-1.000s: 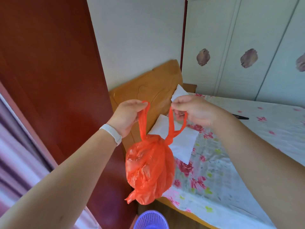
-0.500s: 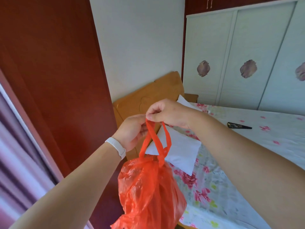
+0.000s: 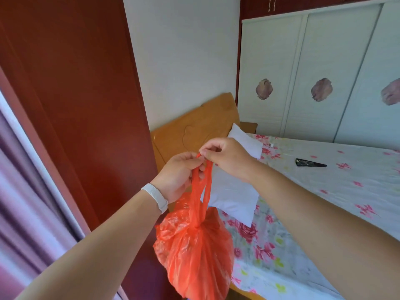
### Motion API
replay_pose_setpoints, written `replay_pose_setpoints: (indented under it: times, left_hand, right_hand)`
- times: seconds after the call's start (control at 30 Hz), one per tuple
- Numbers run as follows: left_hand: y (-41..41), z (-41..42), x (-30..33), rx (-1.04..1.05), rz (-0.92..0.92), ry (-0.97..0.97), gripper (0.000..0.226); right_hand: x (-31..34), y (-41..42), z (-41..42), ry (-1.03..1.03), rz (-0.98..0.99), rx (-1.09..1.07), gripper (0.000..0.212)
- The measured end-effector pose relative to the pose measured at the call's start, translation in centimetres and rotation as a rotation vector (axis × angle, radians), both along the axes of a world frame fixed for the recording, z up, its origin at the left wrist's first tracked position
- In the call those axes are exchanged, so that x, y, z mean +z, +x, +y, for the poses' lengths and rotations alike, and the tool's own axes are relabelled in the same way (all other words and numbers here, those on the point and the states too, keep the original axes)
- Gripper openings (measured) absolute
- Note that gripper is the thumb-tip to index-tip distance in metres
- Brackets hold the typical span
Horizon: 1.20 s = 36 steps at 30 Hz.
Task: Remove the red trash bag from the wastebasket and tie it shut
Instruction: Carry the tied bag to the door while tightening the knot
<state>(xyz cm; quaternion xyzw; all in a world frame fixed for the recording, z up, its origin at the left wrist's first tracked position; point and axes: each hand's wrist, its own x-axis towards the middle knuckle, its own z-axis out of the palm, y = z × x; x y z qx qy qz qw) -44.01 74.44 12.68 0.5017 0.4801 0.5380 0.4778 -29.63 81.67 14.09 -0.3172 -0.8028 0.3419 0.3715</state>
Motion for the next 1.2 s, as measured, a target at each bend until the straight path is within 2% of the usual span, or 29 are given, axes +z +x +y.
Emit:
replay_pose_setpoints:
  times: [0.07, 0.17, 0.27, 0.33, 0.37, 0.47, 0.6, 0.73, 0.97, 1.2]
  left_hand:
    - [0.1, -0.1, 0.3, 0.019, -0.001, 0.003, 0.020]
    - [0.2, -0.2, 0.5, 0.005, -0.021, 0.004, 0.020]
    - [0.4, -0.1, 0.6, -0.041, -0.040, -0.004, 0.015]
    - [0.8, -0.1, 0.7, -0.070, -0.031, -0.004, 0.012]
    - [1.1, -0.1, 0.8, -0.086, -0.023, -0.005, 0.012]
    - [1.7, -0.5, 0.8, -0.146, -0.007, -0.005, 0.015]
    - [1.9, -0.7, 0.9, -0.238, -0.026, 0.029, 0.018]
    - [2.7, -0.7, 1.1, -0.323, -0.071, 0.056, 0.018]
    - [6.7, -0.1, -0.7, -0.425, -0.137, 0.020, 0.012]
    - [18.6, -1.8, 0.1, -0.610, -0.129, 0.028, 0.014]
  right_hand:
    - [-1.3, 0.2, -1.2, -0.098, 0.074, 0.025, 0.013]
    - [-5.1, 0.8, -3.1, -0.301, 0.187, 0.170, 0.017]
    - [-9.4, 0.9, -4.7, -0.294, -0.056, 0.138, 0.048]
    - [-11.2, 0.3, -5.5, -0.275, -0.152, 0.102, 0.060]
    - [-11.8, -0.1, -5.8, -0.267, -0.160, 0.073, 0.058]
    - [-13.2, -0.6, -6.0, -0.228, -0.177, -0.064, 0.032]
    - [-14.3, 0.4, -6.2, -0.199, -0.226, -0.158, 0.030]
    - [-15.6, 2.3, -7.3, -0.176, -0.288, -0.234, 0.011]
    - [-17.7, 9.4, -10.3, -0.098, -0.375, -0.481, 0.009]
    - [-17.7, 21.0, -14.1, 0.059, -0.393, -0.670, 0.025]
